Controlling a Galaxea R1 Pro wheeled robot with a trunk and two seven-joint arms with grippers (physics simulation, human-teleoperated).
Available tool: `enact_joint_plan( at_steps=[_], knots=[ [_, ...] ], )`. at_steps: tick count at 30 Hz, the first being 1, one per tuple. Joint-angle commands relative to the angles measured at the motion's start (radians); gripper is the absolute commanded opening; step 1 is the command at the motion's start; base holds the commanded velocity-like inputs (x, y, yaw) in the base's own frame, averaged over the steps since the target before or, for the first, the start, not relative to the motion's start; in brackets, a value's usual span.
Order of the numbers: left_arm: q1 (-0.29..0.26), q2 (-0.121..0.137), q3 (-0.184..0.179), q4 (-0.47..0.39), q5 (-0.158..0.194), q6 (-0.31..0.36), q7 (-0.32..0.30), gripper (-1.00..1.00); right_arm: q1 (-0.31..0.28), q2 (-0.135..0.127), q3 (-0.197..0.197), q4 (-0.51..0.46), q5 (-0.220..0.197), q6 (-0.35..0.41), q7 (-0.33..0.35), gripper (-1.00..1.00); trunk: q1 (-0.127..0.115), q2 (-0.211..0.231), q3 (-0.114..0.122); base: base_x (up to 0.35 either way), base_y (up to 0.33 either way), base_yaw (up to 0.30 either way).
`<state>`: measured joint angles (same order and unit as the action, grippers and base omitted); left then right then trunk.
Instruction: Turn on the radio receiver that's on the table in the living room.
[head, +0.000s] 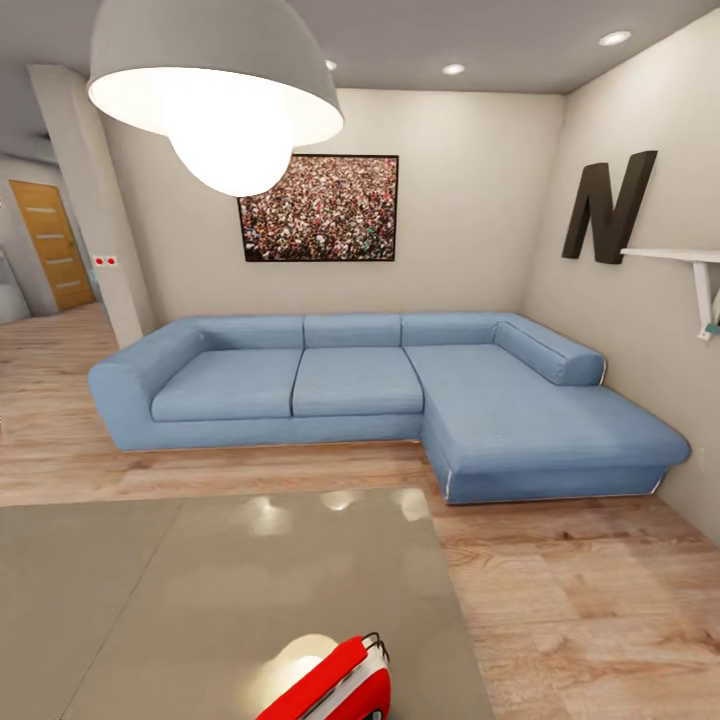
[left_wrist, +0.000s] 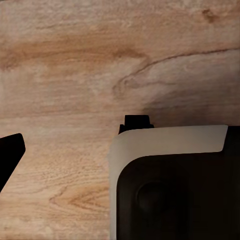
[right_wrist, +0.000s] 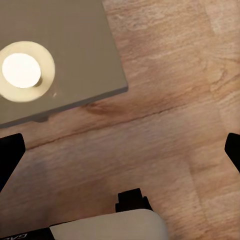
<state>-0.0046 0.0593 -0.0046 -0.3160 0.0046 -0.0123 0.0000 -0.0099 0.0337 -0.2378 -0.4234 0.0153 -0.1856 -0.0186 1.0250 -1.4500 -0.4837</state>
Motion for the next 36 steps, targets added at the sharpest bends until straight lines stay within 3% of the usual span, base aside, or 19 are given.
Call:
enact_joint_plan(
  at_steps=[1,27,36],
  knots=[
    [0.000,0.000,0.000,0.000,0.000,0.000,0.000,1.00,0.000,0.000,0.000,0.000,0.000,0.000,0.000,1.00,0.000,0.000,0.000,0.000,0.000,0.061],
    [0.000,0.000,0.000,0.000,0.000,0.000,0.000,1.00,0.000,0.000,0.000,0.000,0.000,0.000,0.000,1.00,0.000,0.000,0.000,0.000,0.000,0.133],
    [0.000,0.000,0.000,0.000,0.000,0.000,0.000,1.00,0.001,0.000,0.000,0.000,0.000,0.000,0.000,1.00,0.000,0.000,0.000,0.000,0.000,0.018]
  ],
)
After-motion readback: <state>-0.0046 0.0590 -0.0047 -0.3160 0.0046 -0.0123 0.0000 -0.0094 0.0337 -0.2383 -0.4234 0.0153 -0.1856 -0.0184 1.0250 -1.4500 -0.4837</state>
